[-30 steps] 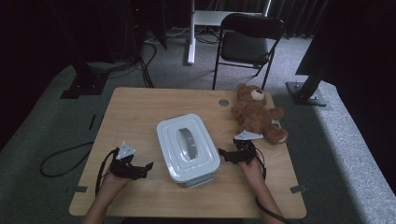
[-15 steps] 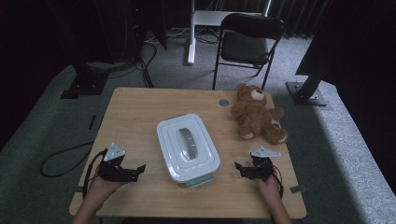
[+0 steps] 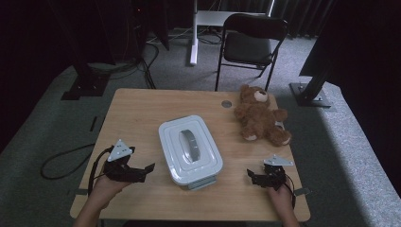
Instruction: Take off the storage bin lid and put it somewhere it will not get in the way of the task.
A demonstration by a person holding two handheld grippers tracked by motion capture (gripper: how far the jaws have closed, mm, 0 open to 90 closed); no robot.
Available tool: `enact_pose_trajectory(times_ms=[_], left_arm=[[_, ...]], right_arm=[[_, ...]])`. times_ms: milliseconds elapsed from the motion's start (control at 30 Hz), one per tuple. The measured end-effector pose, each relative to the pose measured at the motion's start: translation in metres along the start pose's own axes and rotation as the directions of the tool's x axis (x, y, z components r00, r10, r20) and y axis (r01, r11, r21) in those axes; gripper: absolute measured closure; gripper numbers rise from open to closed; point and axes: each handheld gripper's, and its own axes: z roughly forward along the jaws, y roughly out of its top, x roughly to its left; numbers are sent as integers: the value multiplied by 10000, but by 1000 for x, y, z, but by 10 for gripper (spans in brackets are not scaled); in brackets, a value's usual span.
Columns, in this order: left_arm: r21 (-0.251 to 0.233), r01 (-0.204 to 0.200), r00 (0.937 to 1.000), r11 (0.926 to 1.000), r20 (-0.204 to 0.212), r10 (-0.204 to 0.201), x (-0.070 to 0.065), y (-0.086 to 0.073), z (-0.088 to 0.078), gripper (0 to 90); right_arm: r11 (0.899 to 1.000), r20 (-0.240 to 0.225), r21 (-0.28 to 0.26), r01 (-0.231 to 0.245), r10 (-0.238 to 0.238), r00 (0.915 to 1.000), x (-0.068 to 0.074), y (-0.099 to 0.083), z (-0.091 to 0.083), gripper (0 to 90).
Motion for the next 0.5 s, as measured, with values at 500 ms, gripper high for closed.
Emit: enact_pose_trajectory(times_ms=[500], left_arm=[[-161,-520,9959,9985,733,531,-25,26,12,24]], right_arm=[[9988,497,-21,-491,491,9976,-10,-10,-10,135]])
